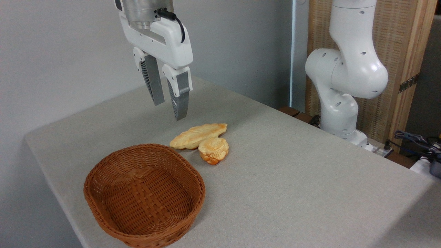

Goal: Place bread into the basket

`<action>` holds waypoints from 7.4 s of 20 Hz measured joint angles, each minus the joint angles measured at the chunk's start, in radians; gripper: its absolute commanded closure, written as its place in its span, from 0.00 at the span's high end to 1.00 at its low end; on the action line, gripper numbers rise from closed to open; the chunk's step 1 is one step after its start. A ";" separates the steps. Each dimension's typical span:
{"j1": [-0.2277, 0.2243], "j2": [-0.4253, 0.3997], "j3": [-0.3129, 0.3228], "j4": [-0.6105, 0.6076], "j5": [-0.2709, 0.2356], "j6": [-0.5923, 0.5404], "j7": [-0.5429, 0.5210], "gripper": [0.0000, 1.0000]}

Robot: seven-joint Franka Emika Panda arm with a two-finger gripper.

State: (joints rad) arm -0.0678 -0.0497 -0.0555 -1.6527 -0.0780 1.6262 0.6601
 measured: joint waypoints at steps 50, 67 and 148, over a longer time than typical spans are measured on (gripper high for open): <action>-0.126 -0.174 -0.184 -0.695 -0.102 0.531 0.002 1.00; -0.126 -0.171 -0.185 -0.697 -0.054 0.531 0.003 0.09; 0.026 0.028 -0.083 -0.099 0.058 0.122 -0.021 1.00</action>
State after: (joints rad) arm -0.0419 -0.0219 -0.1388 -1.7514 -0.0195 1.7477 0.6391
